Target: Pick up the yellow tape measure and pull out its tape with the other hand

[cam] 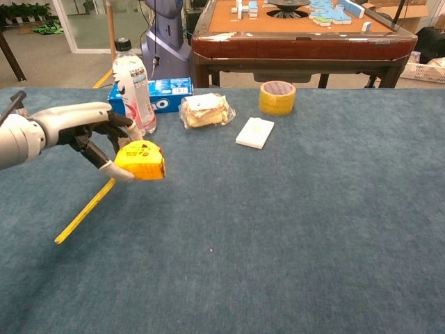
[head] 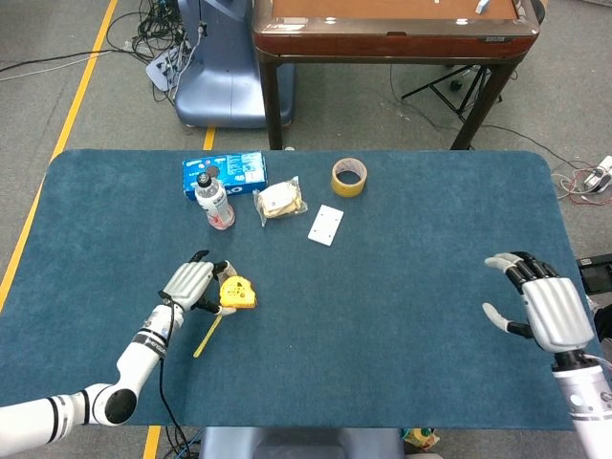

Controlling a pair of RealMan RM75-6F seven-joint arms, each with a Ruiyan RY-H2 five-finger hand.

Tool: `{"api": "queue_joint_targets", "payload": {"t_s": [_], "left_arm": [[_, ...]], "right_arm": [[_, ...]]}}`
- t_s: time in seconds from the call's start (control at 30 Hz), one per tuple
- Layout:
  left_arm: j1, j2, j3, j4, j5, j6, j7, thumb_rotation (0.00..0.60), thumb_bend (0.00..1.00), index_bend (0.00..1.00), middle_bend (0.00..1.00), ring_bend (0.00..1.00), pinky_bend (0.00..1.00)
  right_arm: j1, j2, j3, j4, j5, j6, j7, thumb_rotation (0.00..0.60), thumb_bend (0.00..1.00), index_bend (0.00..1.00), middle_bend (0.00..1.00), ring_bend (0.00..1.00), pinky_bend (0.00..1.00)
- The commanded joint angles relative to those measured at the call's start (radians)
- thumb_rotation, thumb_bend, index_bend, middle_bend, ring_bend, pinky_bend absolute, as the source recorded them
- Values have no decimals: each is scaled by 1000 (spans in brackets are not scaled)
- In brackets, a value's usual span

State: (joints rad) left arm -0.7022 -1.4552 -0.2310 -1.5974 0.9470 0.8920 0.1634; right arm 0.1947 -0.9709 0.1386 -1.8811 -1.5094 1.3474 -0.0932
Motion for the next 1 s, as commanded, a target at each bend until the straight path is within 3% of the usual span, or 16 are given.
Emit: {"api": "queue_joint_targets", "payload": {"t_s": [0.03, 0.17, 0.27, 0.67, 1.0], "left_arm": [[12, 23, -23, -49, -15, 37, -14, 600, 119, 545, 543, 369, 35], [15, 48, -53, -124, -52, 74, -14, 600, 119, 545, 543, 369, 35], [15, 60, -76, -177, -73, 103, -18, 600, 118, 545, 543, 370, 35], [-13, 40, -99, -303, -107, 194, 40, 600, 118, 543, 544, 372, 35], [-33, 3, -91, -336, -124, 259, 102, 600, 119, 539, 544, 374, 35]], "right_arm": [[66, -32, 25, -67, 18, -70, -33, 600, 329, 214, 167, 75, 186], [142, -95, 49, -107, 60, -148, -87, 600, 328, 96, 56, 0, 65], [190, -158, 61, -116, 82, -184, -127, 600, 324, 67, 41, 0, 40], [346, -399, 127, -88, 210, -241, -219, 600, 320, 65, 40, 0, 26], [428, -525, 162, -45, 290, -230, -273, 600, 320, 65, 30, 0, 25]]}}
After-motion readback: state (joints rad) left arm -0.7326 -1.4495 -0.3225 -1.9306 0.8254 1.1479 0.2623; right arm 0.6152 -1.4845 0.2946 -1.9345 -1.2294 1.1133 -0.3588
